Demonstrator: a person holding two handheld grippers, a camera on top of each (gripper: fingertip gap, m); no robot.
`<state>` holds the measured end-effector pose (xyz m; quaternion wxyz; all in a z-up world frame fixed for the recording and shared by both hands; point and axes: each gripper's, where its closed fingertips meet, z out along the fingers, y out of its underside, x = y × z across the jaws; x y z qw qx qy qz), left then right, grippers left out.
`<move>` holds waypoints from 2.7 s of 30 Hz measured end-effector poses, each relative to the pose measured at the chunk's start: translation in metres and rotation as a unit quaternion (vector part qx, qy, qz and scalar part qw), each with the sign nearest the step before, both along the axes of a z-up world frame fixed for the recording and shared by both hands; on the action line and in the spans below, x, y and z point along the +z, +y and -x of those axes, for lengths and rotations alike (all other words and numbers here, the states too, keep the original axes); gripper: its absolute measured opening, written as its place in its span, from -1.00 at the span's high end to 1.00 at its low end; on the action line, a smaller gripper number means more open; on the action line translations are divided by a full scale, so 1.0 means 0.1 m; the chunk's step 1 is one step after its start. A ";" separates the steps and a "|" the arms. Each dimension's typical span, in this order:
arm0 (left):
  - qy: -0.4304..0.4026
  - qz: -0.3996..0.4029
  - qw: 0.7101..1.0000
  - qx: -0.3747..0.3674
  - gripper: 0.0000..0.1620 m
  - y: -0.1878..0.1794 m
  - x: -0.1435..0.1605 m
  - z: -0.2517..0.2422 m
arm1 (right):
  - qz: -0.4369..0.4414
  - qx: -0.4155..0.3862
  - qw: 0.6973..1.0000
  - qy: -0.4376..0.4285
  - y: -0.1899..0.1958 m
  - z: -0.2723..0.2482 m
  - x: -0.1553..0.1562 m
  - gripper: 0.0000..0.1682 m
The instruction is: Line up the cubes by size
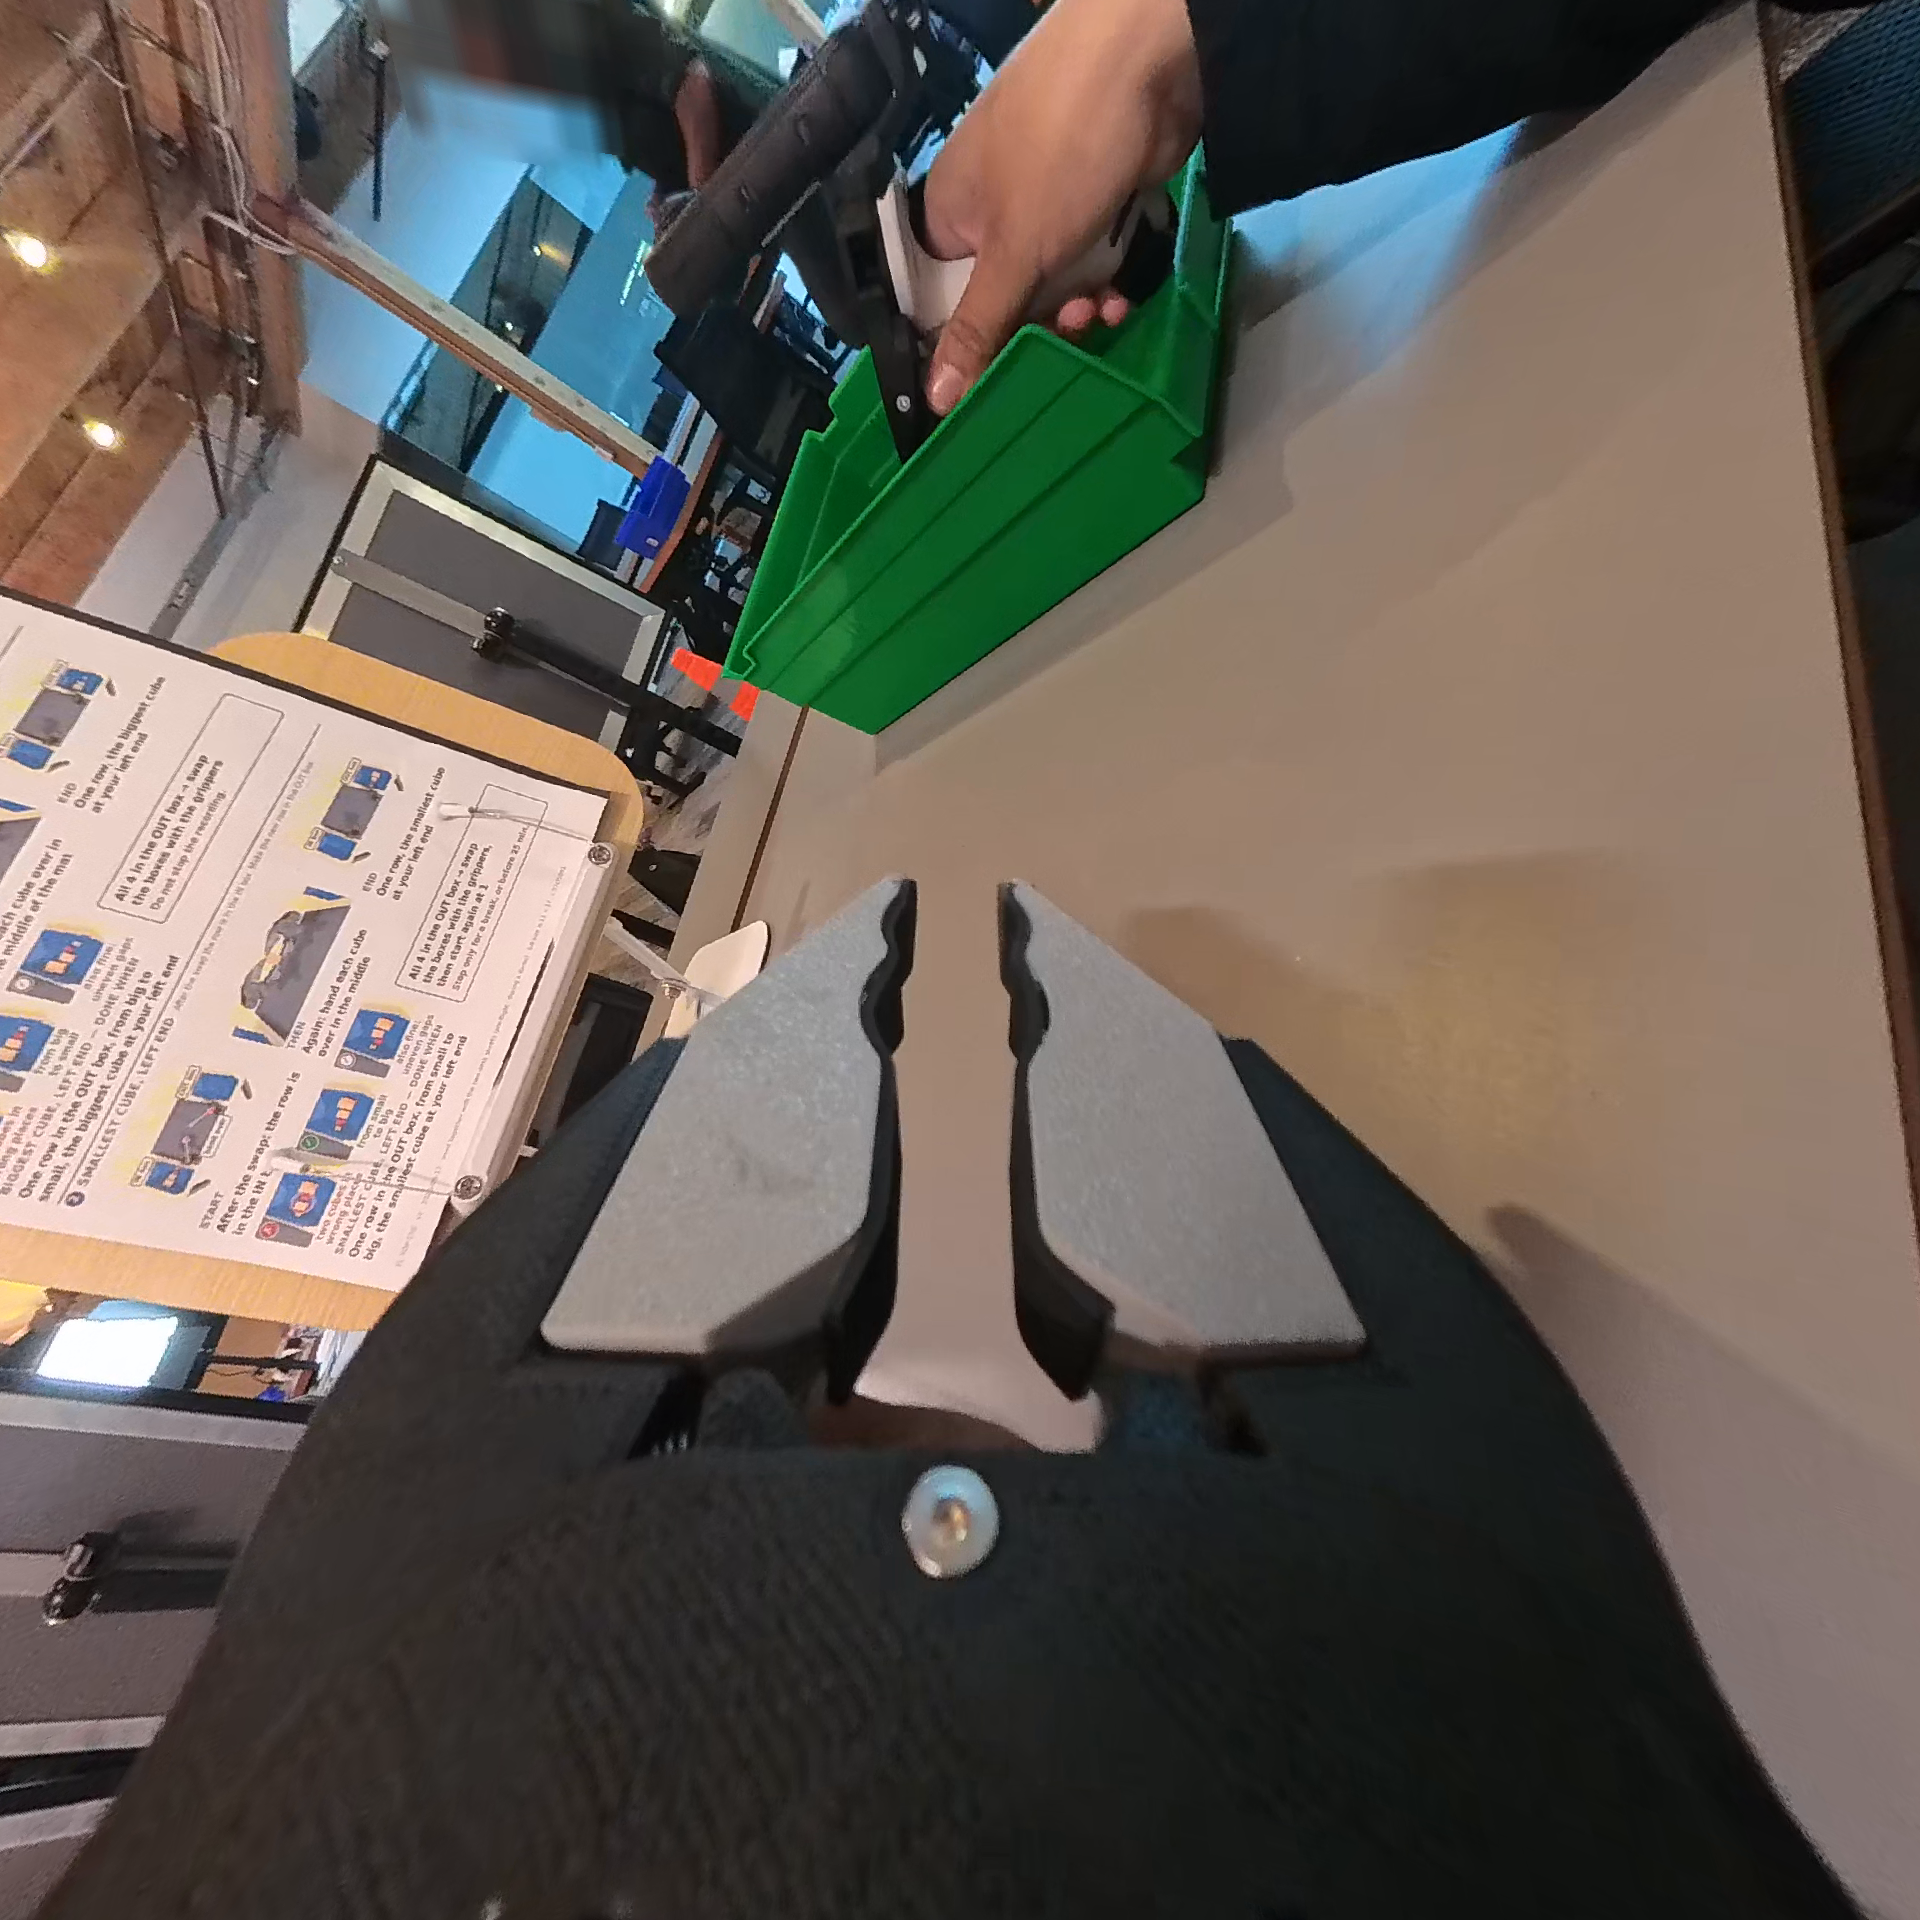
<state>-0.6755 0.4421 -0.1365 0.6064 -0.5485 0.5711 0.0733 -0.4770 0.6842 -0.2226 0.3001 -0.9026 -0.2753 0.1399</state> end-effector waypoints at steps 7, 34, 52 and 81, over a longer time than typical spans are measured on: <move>0.003 -0.002 1.000 -0.002 0.84 -0.01 0.00 -0.01 | 0.007 -0.003 1.000 0.017 0.02 0.03 0.01 0.76; 0.008 0.009 1.000 0.005 0.84 -0.01 -0.04 0.01 | -0.062 -0.030 0.998 0.008 0.20 -0.26 0.21 0.90; -0.281 0.146 0.922 0.223 0.76 0.43 0.36 1.03 | -0.389 -0.048 0.910 0.133 0.12 -0.33 1.58 0.12; -0.488 0.110 0.823 0.271 0.67 0.45 0.72 1.85 | -0.270 0.287 0.908 0.143 -1.47 1.84 0.99 0.26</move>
